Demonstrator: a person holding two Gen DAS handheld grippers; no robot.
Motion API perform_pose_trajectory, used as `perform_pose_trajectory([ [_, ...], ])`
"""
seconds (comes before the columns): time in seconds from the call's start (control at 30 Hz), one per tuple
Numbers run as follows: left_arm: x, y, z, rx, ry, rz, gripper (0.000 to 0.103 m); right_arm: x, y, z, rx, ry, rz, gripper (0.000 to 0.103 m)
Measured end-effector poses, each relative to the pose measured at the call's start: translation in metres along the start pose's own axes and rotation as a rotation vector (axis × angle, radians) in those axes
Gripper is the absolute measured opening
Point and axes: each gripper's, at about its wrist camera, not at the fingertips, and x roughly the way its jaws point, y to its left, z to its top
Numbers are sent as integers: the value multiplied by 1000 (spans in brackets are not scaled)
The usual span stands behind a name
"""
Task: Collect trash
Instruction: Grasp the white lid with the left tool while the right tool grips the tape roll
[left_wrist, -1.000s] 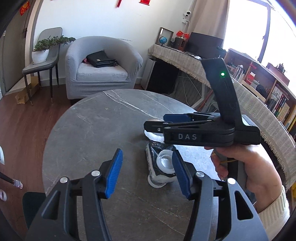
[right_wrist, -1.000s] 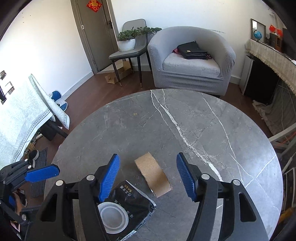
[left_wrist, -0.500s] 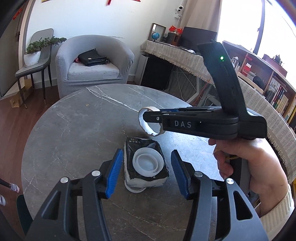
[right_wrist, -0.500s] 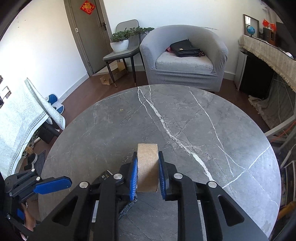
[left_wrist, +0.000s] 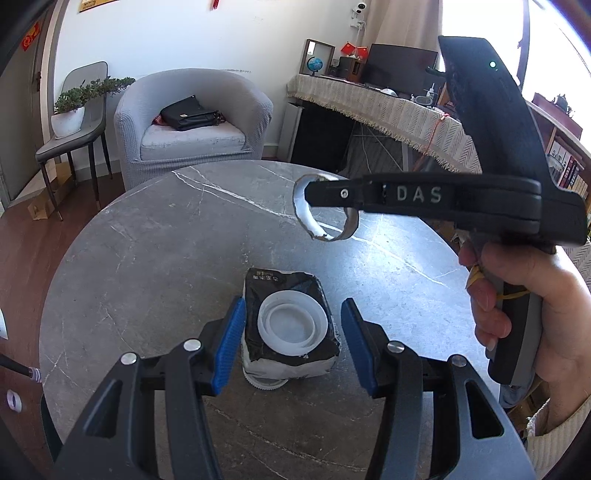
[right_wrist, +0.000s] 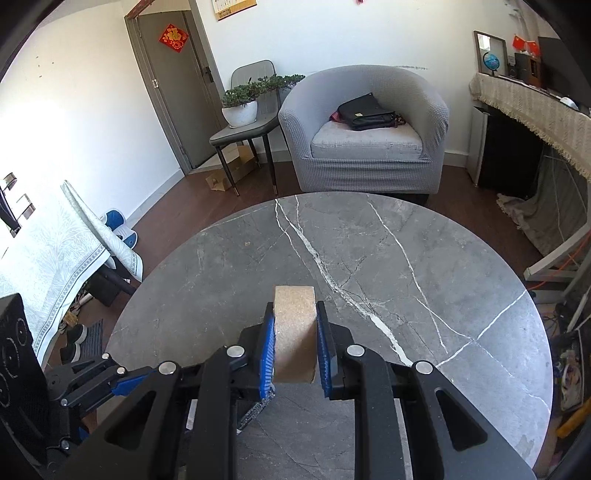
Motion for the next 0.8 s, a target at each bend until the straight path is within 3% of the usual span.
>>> perform_pose_trajectory([
  [0.1,6,-3,-2,30,17,49,52,-4,2,4,12,-18,24,20],
  [0.3,11,3,-1,0,35,41,42,-3,14,7,-3,-25,48,20],
  [0.8,-27,36,-6,-84,-3,33,42,-3,65,18,-18,-53,161,20],
])
